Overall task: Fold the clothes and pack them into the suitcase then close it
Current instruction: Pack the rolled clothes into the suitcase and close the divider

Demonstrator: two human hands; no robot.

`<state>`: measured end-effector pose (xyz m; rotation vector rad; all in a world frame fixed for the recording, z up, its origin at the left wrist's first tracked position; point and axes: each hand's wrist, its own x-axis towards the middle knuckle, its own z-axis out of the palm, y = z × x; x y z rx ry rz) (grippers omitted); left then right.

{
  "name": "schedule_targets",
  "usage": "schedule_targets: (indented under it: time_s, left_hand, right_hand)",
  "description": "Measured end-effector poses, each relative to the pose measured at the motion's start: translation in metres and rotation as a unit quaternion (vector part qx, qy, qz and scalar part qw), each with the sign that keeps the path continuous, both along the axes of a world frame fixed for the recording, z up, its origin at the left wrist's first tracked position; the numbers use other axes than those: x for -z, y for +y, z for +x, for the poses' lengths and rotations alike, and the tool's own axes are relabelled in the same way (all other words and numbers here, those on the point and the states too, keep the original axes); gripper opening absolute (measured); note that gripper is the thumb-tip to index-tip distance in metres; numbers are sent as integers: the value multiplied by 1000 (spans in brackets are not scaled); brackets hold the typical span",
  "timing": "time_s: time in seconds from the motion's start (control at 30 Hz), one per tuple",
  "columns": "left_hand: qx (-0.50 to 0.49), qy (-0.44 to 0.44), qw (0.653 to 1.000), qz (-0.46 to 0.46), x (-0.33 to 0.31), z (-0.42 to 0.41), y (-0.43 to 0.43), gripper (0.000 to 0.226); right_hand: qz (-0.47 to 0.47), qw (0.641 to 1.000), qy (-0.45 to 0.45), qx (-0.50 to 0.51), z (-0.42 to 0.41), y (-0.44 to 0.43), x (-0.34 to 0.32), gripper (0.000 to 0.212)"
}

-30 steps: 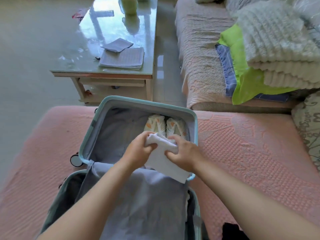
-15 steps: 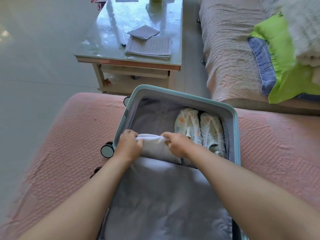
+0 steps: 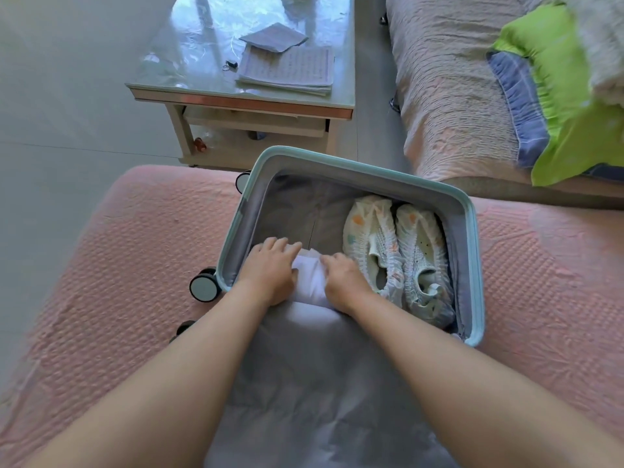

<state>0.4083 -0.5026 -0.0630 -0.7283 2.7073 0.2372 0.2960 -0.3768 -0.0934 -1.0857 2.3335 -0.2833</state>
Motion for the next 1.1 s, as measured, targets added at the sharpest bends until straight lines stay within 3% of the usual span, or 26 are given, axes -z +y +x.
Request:
schedule_targets:
  time_s: [0.1,0.23,0.37,0.5,0.6,0.67,0.8,0.93,1.03,1.1]
  left_hand:
    - [32,-12,999,7,4,-4,-1,56]
    - [13,-91,992,85,9,-8,12,58]
    - [-29,-103,993,55,3,-12,26,59]
    - [-65,44,994,73,-15,-23,65,52]
    - [-54,177,977,103,-30,-42,111,38]
    - [-44,233,962,132,-39,-59,148,32]
    - [2,289,938,190,-52,-97,236,26]
    - [66,274,924,258,-42,-124,327,25]
    - [89,179,936,289,-18,-137,385,29]
    - [113,52,945,302,-2,-143,414,35]
  right_hand:
    - [23,997,-70,-27,-11,2,0,50]
    - [19,997,10,-79,-11,13,1,56]
    - [69,986,-3,-150,-12,28,-8,59]
    - [-90,993,-43,-62,-29,58,-32,46]
    - [-236,971,13,13,-52,110,-51,33]
    - [-264,961,59,61,-71,156,-63,30]
    - [-187,967,64,163,-105,268,-69,29]
    - [-16,982,-17,185,-116,379,-50,29]
    - [113,975,-94,168,-110,441,-34,43]
    - [157,965,-136,161,-102,471,-25,58]
